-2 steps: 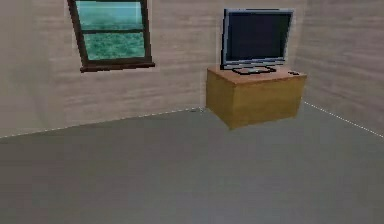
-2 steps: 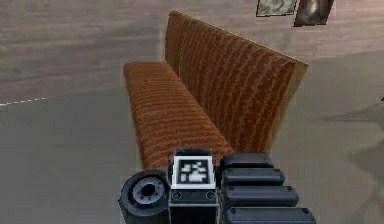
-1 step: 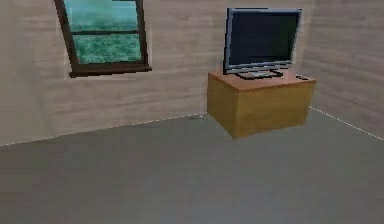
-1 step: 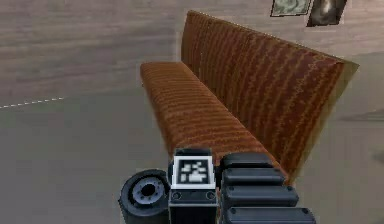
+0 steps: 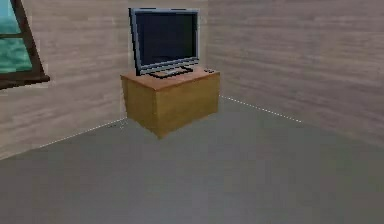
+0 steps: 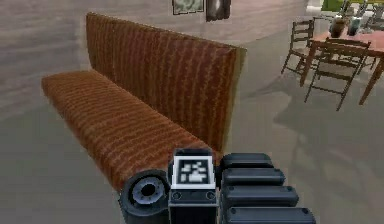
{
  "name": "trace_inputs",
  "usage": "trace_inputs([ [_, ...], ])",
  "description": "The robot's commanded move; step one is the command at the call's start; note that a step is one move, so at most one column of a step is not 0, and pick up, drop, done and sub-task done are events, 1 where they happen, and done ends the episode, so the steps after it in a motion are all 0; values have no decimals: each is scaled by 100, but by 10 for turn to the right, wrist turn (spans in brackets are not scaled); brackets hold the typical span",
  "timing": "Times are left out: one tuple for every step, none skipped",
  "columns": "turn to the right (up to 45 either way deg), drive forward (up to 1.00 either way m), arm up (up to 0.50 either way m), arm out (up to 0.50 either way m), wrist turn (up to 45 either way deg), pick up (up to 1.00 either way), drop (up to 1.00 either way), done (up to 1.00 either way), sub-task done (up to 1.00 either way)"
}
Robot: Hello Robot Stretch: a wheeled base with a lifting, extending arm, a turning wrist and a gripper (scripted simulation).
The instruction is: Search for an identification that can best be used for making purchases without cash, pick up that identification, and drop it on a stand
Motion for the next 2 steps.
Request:
trace_inputs([
  [0,45,0,0,0,0,0,0,0],
  [90,0,0,0,0,0,0,0,0],
])
